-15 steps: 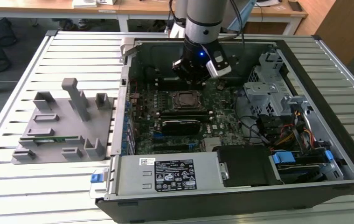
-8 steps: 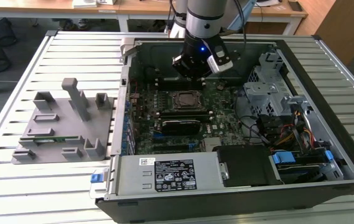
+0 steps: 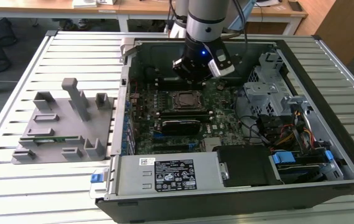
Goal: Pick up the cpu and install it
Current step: 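Install the second cpu locking lever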
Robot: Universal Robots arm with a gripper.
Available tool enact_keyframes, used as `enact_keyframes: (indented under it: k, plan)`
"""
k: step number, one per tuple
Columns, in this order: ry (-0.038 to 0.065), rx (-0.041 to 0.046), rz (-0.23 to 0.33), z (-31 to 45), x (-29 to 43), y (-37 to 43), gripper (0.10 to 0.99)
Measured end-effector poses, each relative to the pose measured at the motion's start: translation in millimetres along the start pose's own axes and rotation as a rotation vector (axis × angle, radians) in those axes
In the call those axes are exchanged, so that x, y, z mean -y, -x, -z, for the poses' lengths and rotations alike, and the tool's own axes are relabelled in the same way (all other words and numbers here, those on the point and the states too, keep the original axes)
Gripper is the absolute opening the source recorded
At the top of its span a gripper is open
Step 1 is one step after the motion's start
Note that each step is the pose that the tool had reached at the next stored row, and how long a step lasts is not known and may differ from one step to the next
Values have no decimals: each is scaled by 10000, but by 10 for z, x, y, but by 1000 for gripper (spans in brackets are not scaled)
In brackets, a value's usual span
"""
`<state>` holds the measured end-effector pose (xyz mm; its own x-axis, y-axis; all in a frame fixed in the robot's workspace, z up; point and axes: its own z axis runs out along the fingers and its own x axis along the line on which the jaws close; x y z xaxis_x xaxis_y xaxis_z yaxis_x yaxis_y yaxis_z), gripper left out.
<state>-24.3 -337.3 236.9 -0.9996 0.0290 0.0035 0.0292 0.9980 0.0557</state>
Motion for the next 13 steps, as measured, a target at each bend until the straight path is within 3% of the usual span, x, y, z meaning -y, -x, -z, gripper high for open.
enact_keyframes:
  k: [7,10,13]
  plan:
    - [-1,-24,-2,7,198,6,106]
    - [-1,-94,61,4,209,10,106]
    - [-3,-101,150,2,228,11,106]
